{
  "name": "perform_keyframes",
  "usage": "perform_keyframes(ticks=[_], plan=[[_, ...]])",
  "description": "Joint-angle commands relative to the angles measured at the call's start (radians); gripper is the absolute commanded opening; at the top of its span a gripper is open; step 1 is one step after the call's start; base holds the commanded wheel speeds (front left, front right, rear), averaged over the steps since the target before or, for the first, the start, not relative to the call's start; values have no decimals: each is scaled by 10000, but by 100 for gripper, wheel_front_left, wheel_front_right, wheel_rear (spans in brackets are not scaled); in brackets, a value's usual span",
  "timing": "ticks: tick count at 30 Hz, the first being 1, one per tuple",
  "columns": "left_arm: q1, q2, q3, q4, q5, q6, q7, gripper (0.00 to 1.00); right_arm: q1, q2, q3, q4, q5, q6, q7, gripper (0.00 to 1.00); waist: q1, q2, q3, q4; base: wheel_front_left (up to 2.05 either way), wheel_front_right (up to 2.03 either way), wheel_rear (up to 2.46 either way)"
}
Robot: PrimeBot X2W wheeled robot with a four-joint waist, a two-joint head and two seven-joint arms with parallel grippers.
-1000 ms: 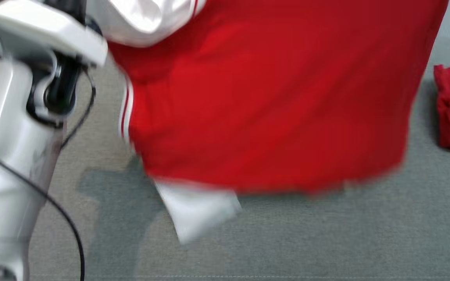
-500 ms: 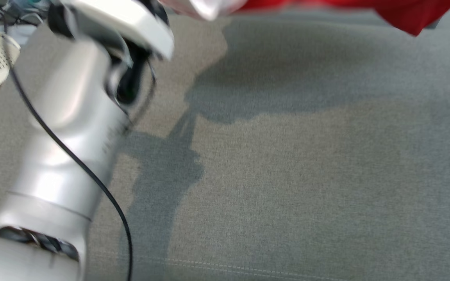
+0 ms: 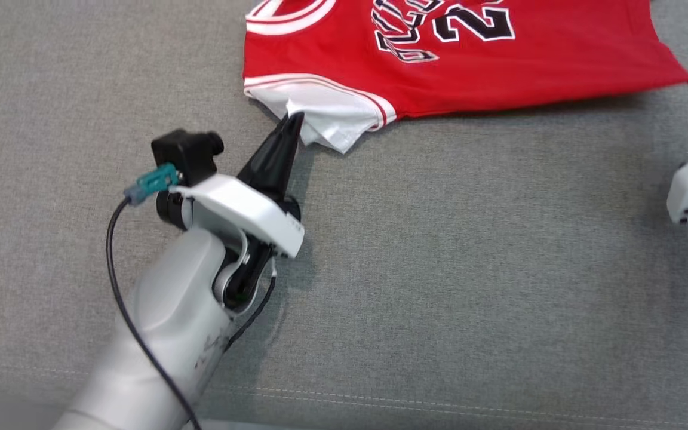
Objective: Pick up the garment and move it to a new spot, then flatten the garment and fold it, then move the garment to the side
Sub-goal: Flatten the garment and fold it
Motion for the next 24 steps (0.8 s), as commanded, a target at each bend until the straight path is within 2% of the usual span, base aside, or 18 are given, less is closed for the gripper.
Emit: perform_keyframes(ticks=[1, 5, 12, 18, 22, 24], plan=[[377, 569, 203, -640, 245, -70, -96, 0, 660, -105, -20, -434, 263, -30, -115, 0, 0, 0, -178, -147, 0, 0, 0], [1401, 858, 125, -1608, 626, -28, -98, 0, 1637, -79, -251, -700, 792, -30, -115, 0, 0, 0, -522, -279, 0, 0, 0], [2738, 1415, -123, -3034, 938, 494, 94, 0, 2628, -45, -86, -277, 1586, -30, -116, 0, 0, 0, -1092, -452, 0, 0, 0], [3797, 2540, -280, -5107, 1382, 1428, 868, 0, 3083, -373, 147, 182, 2201, -30, -116, 0, 0, 0, -1520, -570, 0, 0, 0], [4434, 3249, -668, -6070, 1697, 1769, 1662, 0, 3471, -355, 776, 513, 2659, -30, -8, 0, 0, 0, -1767, -552, 0, 0, 0], [4738, 3397, -765, -6384, 1594, 1864, 1975, 0, 3700, -388, 1027, 584, 2928, -30, 53, 0, 0, 0, -1881, -515, 0, 0, 0]])
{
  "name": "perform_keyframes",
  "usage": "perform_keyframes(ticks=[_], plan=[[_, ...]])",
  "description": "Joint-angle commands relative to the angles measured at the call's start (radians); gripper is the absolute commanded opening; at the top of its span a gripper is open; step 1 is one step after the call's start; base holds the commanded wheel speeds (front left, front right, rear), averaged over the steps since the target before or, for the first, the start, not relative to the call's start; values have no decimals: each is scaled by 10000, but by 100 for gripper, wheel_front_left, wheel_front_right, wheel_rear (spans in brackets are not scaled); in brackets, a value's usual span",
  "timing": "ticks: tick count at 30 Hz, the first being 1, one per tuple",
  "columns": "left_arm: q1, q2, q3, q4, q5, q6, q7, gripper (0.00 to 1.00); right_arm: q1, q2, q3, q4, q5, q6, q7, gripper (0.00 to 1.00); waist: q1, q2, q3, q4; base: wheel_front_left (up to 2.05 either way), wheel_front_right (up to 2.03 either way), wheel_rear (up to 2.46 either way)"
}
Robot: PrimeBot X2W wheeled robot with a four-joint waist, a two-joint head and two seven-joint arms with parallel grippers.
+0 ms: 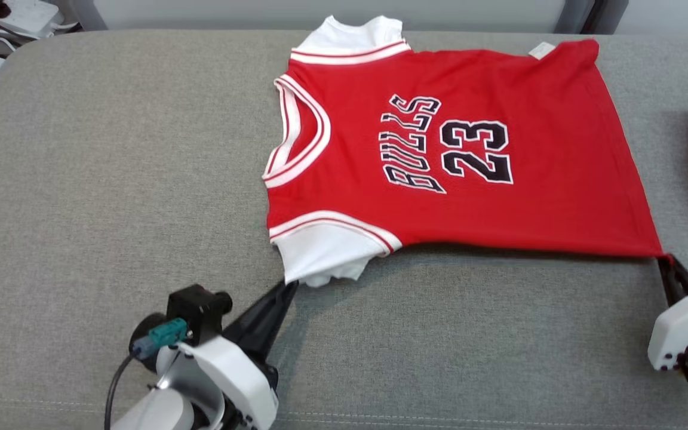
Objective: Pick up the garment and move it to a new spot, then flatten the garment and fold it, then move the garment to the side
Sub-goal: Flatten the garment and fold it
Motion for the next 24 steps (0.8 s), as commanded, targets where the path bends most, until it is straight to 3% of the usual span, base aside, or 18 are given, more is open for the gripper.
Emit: perform_keyframes(ticks=[1, 6, 11, 16, 24], plan=[[-45, 329, 309, -381, -32, 100, 127, 0, 278, -255, 263, -116, 228, -30, 32, 0, 0, 0, -85, 34, 0, 0, 0], [136, 853, -160, -766, 120, 93, 1092, 0, 742, -399, 648, -147, 697, -30, 150, 0, 0, 0, -199, 19, 0, 0, 0], [58, 1422, -297, -1277, 457, 374, 1811, 0, 1023, -596, 838, -245, 976, -30, 160, 0, 0, 0, -291, -54, 0, 0, 0], [280, 1698, -386, -1567, 90, 457, 2604, 0, 1169, -580, 883, -184, 1034, -30, 134, 0, 0, 0, -418, -197, 0, 0, 0], [266, 889, -676, 77, -1063, -54, 3353, 0, 1014, -272, 1159, 219, 911, -30, 94, 0, 0, 0, -427, -481, 0, 0, 0]])
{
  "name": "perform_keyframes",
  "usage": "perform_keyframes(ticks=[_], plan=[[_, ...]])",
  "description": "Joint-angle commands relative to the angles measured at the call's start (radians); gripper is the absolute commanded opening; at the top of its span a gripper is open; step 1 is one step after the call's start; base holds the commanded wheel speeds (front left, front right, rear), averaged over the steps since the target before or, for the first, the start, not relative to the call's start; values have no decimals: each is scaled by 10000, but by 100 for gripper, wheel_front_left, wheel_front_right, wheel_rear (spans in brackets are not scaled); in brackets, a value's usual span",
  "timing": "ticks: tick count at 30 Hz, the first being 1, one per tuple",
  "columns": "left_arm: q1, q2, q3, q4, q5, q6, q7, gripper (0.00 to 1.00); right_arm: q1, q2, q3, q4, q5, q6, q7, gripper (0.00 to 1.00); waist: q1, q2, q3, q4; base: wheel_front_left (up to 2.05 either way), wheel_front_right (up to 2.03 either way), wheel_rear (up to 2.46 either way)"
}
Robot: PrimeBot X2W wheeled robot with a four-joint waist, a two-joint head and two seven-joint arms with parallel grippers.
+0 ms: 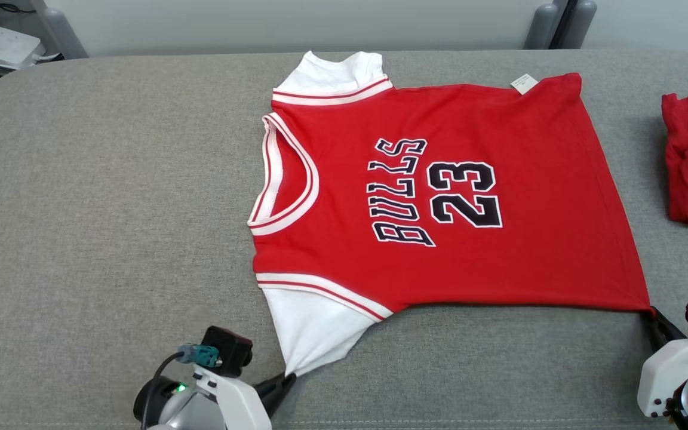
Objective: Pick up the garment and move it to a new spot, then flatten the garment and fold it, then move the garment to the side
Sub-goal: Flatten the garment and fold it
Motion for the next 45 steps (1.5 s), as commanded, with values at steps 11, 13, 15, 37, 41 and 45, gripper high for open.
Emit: perform_keyframes(ticks=[11, 13, 15, 37, 41, 45], plan=[[-498, -528, 358, 1806, -610, -369, -104, 100, -221, 28, 300, 603, 37, -30, -212, 47, 0, 0, -47, -190, 0, 0, 0], [-407, -568, 472, 1890, -693, -297, -277, 100, -202, 21, 219, 597, 73, -30, -260, 100, 0, 0, -141, -194, 0, 0, 0], [-244, -559, 591, 1894, -751, -174, -478, 100, -127, 1, 76, 538, 140, -30, -292, 100, 0, 0, -275, -186, 0, 0, 0], [1816, -2164, 4761, -134, 390, 1801, -5450, 100, 2299, 1221, -2565, -5817, -1040, -30, -324, 100, 0, 0, -1596, -529, 0, 0, 0], [2210, -2936, 5671, -520, 1477, 1571, -5453, 100, 2845, 1590, -2368, -6858, -927, -30, -324, 100, 0, 0, -1719, -567, 0, 0, 0], [2571, -3515, 6359, -709, 2717, 1159, -5454, 100, 3316, 1755, -1996, -7573, -639, -30, -325, 100, 0, 0, -1861, -605, 0, 0, 0]])
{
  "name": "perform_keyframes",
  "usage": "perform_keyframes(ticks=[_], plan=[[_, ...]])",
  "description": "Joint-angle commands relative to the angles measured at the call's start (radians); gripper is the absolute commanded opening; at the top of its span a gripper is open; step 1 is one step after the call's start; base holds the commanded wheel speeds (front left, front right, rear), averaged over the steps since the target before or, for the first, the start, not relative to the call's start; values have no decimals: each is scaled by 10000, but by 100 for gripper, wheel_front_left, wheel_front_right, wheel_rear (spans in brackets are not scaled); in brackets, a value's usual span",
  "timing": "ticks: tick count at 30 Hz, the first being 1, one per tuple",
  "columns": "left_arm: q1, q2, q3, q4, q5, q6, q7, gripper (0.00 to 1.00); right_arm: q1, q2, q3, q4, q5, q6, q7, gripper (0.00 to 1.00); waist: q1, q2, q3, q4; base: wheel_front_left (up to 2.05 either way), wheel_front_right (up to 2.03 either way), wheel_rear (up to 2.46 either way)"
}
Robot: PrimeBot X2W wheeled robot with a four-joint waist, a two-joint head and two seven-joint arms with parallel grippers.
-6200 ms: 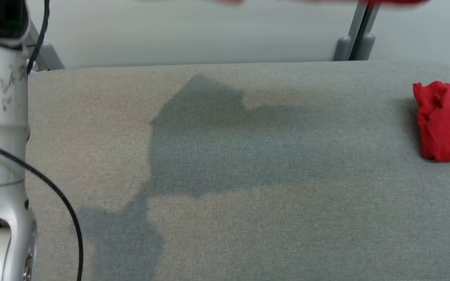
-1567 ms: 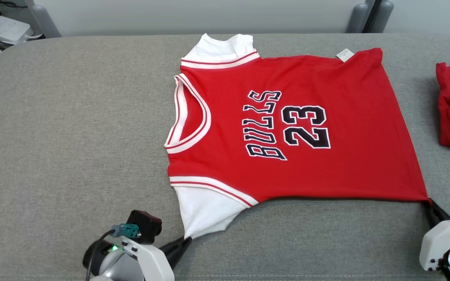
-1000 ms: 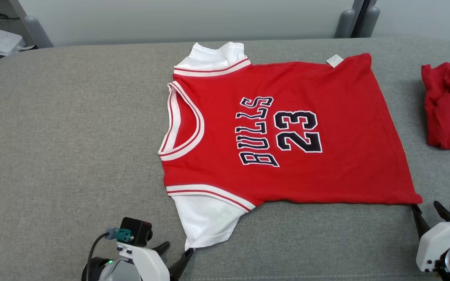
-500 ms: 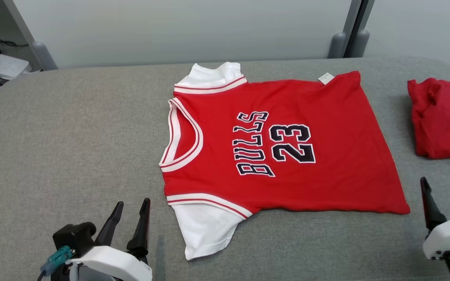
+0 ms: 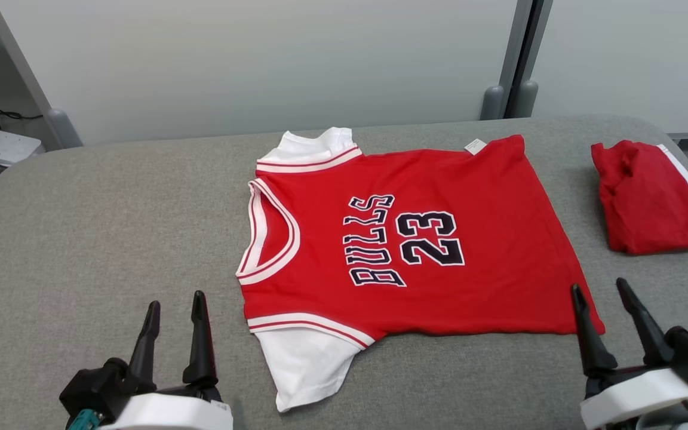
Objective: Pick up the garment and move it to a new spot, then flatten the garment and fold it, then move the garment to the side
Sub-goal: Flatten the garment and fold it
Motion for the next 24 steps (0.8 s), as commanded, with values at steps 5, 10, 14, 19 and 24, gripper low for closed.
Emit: perform_keyframes(ticks=[5, 10, 14, 19, 24], plan=[[294, -398, 1175, -647, 1674, -243, -86, 100, 359, -126, 603, -898, 389, -27, -131, 100, 0, -1, -233, -28, 0, 0, 0], [897, -552, 1299, -1282, 3314, -470, -86, 100, 790, -226, 742, -1309, 558, -27, -131, 100, 0, -1, -360, -4, 0, 0, 0], [1402, -577, 1026, -1316, 4412, -592, -87, 100, 1016, -218, 703, -1500, 503, -27, -131, 100, 0, -1, -341, 14, 0, 0, 0], [1716, -584, 858, -978, 4278, -557, -87, 100, 1147, -199, 618, -1564, 449, -27, -131, 100, 0, -1, -317, 59, 0, 0, 0], [1681, -586, 703, -713, 4183, -545, -87, 100, 1145, -219, 657, -1555, 430, -27, -131, 100, 0, -1, -284, 93, 0, 0, 0]])
